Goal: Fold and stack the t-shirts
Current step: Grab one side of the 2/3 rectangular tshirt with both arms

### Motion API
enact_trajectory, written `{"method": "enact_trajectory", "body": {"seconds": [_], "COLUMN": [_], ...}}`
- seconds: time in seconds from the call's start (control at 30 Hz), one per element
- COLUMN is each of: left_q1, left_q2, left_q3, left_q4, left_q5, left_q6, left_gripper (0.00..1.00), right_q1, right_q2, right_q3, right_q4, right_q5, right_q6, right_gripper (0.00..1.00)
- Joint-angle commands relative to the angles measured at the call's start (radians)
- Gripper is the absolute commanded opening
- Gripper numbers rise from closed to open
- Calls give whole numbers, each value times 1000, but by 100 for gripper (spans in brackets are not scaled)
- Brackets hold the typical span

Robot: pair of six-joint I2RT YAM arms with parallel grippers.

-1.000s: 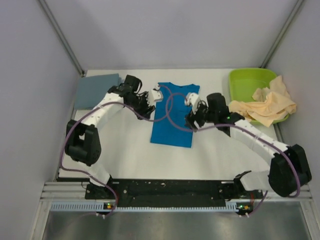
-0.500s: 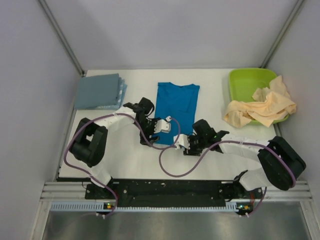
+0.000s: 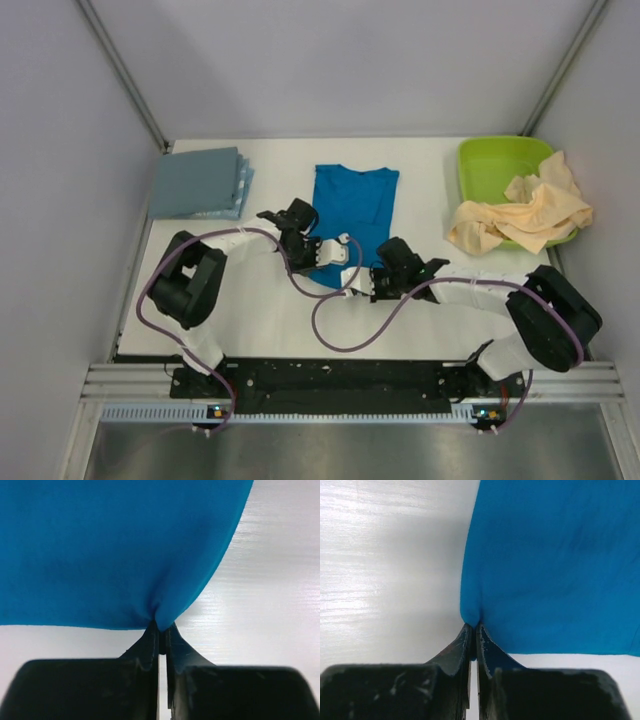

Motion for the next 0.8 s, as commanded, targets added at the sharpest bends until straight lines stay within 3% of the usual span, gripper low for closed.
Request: {"method": "enact_trajectory", "body": {"seconds": [0.0, 0.2, 0.5, 0.67, 0.77], "left_q1": [-12, -6, -9, 24, 93], "left_q2": [28, -147, -415, -483, -453], "left_q3": [0, -78, -65, 23, 121], "left_q4": [-61, -198, -613, -658, -565], "left_q5": [-36, 50, 205, 237, 159], "left_q6": [-50, -59, 5, -68, -206], "left_gripper": [0, 0, 0, 0, 0], "right_q1": [16, 86, 185, 164, 17], "right_q2": [-29, -192, -425, -462, -428], "right_q3": [28, 82, 254, 335, 349], "right_q4": [-102, -344, -744, -765, -681], "right_q5": [43, 4, -121, -125, -130], "right_q6": [20, 120, 269, 274, 255], "right_gripper": [0, 0, 0, 0, 0]}}
